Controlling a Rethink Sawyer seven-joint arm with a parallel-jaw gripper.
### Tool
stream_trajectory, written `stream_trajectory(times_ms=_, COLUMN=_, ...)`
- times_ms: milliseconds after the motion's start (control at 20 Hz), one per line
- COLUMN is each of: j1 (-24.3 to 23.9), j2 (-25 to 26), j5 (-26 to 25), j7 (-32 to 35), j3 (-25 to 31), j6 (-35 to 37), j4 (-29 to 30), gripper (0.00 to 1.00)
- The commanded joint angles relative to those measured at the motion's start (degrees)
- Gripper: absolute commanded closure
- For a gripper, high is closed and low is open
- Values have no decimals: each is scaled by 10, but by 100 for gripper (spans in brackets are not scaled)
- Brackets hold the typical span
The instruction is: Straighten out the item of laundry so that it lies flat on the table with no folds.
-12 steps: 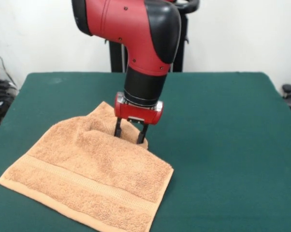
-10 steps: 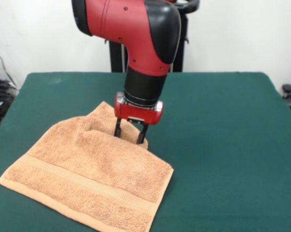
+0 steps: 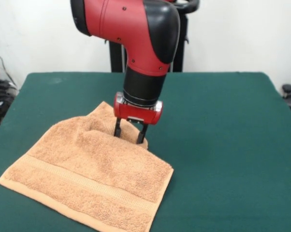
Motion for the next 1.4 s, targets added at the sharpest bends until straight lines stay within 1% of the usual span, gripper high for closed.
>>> stream_trajectory(times_ms=50, j1=-7, j2=5, j5=24, j7=78, j3=84, j6=82, j4=42, gripper=0)
stream_trajectory(times_ms=350, j1=-5, j2=-55, j5=36, j7=73, j3=100, j6=150, j4=65, gripper=0)
stream_trajectory(times_ms=450, j1=-8, j2=-63, j5=34, j7=67, j3=101, j6=158, j4=67, gripper=0)
stream_trajectory(times_ms=700, j1=-11, j2=-51, j5=18, j7=64, j3=99, j6=139, j4=59, gripper=0)
stream_trajectory(times_ms=1050, j1=-11, j2=-39, j5=13, j7=68, j3=98, j6=118, j4=52, gripper=0)
stream_trajectory(times_ms=1250, j1=-3, j2=-16, j5=12, j7=82, j3=91, j6=92, j4=39, gripper=0)
stream_trajectory(times_ms=1400, j1=-4, j2=18, j5=11, j7=89, j3=90, j6=62, j4=22, gripper=0)
